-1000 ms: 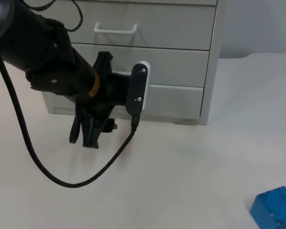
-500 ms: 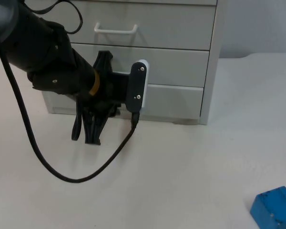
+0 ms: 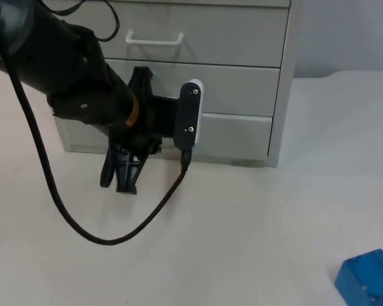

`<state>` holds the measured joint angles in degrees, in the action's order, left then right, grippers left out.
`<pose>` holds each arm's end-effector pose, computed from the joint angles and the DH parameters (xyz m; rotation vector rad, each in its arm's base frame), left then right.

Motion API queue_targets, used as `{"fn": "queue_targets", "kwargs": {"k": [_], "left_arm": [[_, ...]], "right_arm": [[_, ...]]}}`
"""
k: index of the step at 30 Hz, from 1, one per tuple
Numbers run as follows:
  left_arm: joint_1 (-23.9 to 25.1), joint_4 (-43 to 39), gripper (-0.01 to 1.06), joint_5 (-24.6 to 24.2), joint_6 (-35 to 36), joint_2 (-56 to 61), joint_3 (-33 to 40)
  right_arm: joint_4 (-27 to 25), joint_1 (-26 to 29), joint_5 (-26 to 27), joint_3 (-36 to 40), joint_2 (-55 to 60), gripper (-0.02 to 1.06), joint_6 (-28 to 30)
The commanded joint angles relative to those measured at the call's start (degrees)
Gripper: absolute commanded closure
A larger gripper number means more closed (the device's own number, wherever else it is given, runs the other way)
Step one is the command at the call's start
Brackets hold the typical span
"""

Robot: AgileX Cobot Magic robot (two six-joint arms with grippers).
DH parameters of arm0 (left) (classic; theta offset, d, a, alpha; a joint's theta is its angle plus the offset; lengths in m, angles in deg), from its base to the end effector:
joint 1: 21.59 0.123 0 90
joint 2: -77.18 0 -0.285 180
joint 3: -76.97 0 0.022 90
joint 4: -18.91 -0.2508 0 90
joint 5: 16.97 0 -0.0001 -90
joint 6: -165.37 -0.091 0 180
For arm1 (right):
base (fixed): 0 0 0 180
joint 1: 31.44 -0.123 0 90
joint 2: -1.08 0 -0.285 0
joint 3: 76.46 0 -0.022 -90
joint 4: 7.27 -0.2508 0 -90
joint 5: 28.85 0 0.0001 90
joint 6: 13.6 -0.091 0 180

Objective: Open the drawer with the left hand, place the block into the drawer with the right hand, then close the drawer with the left hand.

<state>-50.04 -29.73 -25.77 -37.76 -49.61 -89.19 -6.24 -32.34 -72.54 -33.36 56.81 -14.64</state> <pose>0.3538 -0.1797 0.0959 1.9652 1.7115 0.4272 0.1460 0.0012 0.2695 -0.0079 2.4873 -0.0066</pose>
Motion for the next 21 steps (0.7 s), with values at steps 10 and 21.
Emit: {"fn": "queue_targets", "kwargs": {"k": [10, 21], "left_arm": [[-12.1, 7.9, 1.05, -8.9, 3.0, 8.8, 19.5], [-15.0, 9.5, 1.05, -8.9, 2.8, 12.2, 25.1]], "right_arm": [[-0.1, 0.3, 0.6, -0.3, -0.2, 0.01, 0.5], [-0.1, 0.3, 0.6, -0.3, -0.2, 0.01, 0.5]]}}
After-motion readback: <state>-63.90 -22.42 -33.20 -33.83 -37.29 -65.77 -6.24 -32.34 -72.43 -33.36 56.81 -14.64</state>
